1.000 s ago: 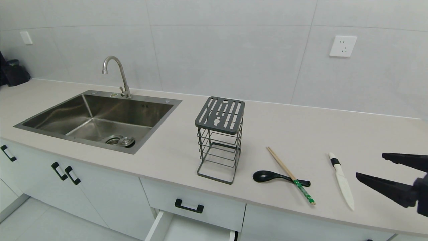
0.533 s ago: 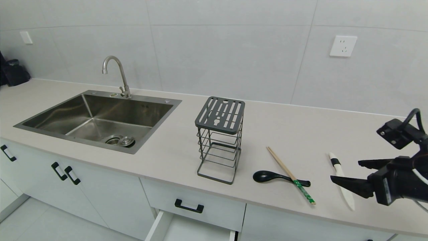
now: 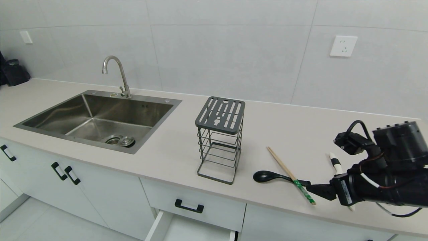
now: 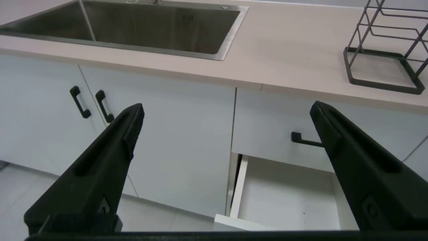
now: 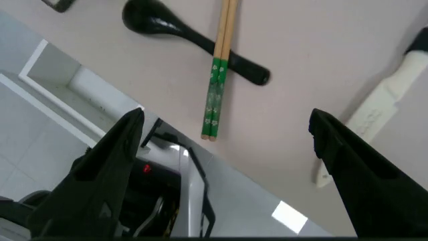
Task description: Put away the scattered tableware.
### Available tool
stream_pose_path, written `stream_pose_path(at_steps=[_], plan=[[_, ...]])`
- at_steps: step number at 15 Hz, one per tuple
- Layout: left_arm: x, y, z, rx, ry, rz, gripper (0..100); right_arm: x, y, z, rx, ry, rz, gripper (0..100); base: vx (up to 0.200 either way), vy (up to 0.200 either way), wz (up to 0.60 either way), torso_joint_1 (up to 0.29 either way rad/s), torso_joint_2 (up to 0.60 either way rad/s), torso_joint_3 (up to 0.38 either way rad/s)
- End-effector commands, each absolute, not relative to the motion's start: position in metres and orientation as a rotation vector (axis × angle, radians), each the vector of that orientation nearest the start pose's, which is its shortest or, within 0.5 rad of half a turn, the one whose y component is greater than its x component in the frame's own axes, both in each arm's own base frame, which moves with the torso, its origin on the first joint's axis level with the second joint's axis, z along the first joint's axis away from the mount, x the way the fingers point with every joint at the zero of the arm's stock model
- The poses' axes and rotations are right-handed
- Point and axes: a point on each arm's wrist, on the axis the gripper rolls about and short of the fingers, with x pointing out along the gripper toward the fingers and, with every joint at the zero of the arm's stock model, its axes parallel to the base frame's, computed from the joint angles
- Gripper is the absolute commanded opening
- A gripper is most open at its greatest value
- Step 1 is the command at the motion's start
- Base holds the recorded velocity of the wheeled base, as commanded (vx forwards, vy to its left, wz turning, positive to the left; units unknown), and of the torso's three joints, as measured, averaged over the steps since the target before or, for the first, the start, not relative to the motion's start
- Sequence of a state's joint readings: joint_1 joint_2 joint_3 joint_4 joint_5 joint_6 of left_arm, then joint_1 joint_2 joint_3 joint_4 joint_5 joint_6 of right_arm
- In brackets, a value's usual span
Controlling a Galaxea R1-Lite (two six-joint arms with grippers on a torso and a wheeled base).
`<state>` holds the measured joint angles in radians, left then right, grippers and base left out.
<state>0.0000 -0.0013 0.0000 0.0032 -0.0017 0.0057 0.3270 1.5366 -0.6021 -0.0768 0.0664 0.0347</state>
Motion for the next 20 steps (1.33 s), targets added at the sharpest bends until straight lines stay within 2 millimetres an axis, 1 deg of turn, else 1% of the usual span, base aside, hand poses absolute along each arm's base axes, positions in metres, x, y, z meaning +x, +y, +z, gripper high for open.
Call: stream_pose_path(at_steps=[1, 3, 5, 7, 9, 12, 20], plan=[[-0.023, 0.000, 0.075, 0.006, 0.003, -0.002, 100, 0.215, 0.082, 0.114, -0.092, 0.919, 0.367, 100, 0.000, 0.000, 0.00, 0.000, 0.00, 0.000], [-0.023, 0.000, 0.075, 0.006, 0.003, -0.002, 100, 0.216, 0.083, 0.104, -0.098, 0.960, 0.363, 100, 0.000, 0.000, 0.00, 0.000, 0.00, 0.000], [-0.023, 0.000, 0.075, 0.006, 0.003, -0.002, 100, 0.223, 0.086, 0.094, -0.094, 1.001, 0.355, 100, 0.000, 0.000, 0.00, 0.000, 0.00, 0.000], [-0.023, 0.000, 0.075, 0.006, 0.003, -0.002, 100, 0.230, 0.089, 0.088, -0.097, 1.017, 0.351, 100, 0.000, 0.000, 0.00, 0.000, 0.00, 0.000], [-0.023, 0.000, 0.075, 0.006, 0.003, -0.002, 100, 0.232, 0.093, 0.082, -0.107, 1.033, 0.360, 100, 0.000, 0.000, 0.00, 0.000, 0.00, 0.000], [-0.023, 0.000, 0.075, 0.006, 0.003, -0.002, 100, 0.236, 0.100, 0.076, -0.118, 1.041, 0.380, 100, 0.000, 0.000, 0.00, 0.000, 0.00, 0.000], [-0.023, 0.000, 0.075, 0.006, 0.003, -0.002, 100, 0.245, 0.105, 0.069, -0.133, 1.042, 0.370, 100, 0.000, 0.000, 0.00, 0.000, 0.00, 0.000]])
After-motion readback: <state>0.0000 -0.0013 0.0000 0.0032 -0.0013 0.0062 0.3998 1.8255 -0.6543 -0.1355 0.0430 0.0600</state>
